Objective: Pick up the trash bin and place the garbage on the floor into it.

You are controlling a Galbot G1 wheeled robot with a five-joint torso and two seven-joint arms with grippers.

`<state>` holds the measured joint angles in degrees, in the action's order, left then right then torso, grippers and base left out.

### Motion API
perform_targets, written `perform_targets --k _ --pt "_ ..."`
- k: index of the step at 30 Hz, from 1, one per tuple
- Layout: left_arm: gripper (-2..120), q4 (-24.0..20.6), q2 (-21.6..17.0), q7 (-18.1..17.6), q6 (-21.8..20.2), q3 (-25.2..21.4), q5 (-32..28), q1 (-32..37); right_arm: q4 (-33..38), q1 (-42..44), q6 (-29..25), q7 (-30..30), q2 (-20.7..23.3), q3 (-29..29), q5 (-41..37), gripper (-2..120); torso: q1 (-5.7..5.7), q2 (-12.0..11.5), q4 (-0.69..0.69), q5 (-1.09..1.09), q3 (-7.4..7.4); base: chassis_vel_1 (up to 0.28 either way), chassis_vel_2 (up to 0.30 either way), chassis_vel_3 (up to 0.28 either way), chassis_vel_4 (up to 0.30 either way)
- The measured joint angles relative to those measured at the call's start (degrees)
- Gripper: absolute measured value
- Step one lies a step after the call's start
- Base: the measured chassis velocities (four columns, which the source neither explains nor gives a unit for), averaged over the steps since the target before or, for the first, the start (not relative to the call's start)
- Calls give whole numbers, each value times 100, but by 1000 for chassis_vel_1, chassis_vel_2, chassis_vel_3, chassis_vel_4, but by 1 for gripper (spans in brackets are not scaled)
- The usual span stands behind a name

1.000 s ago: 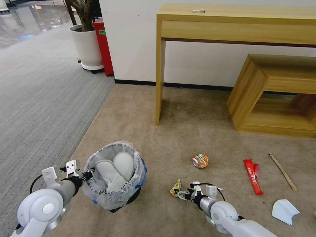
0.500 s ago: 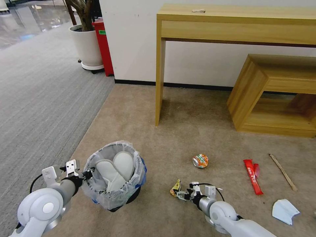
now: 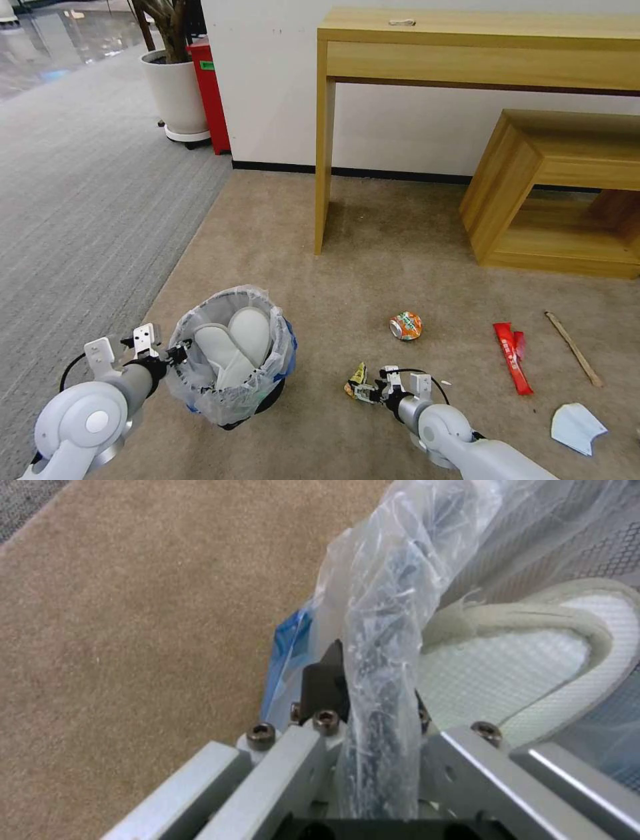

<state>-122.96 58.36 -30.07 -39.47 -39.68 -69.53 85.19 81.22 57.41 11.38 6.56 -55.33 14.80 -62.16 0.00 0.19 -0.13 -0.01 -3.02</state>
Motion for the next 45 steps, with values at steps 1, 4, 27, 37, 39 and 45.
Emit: perform_targets --k 1,4,27,37,39,45 --pt "0 0 0 0 0 -3 0 0 -10 -8 -6 -1 -11 13 7 89 0 0 0 0 0 0 0 0 0" --pt "0 -4 0 0 3 -6 0 2 -27 -23 -14 -2 -34 31 9 89 0 0 0 0 0 0 0 0 0" --pt "0 -73 9 5 17 -45 0 68 -295 -61 -152 11 -171 142 216 65 0 0 0 0 0 0 0 0 0" --pt "0 -118 23 10 34 -46 0 84 -409 -110 -223 5 -195 200 303 33 0 0 0 0 0 0 0 0 0" --pt "0 -127 28 10 36 -35 0 88 -423 -114 -227 4 -199 207 307 32 0 0 0 1 0 0 0 0 0" --pt "0 -135 46 22 36 15 2 74 -547 -140 -259 -5 -255 250 361 31 0 0 0 0 0 0 0 0 0"
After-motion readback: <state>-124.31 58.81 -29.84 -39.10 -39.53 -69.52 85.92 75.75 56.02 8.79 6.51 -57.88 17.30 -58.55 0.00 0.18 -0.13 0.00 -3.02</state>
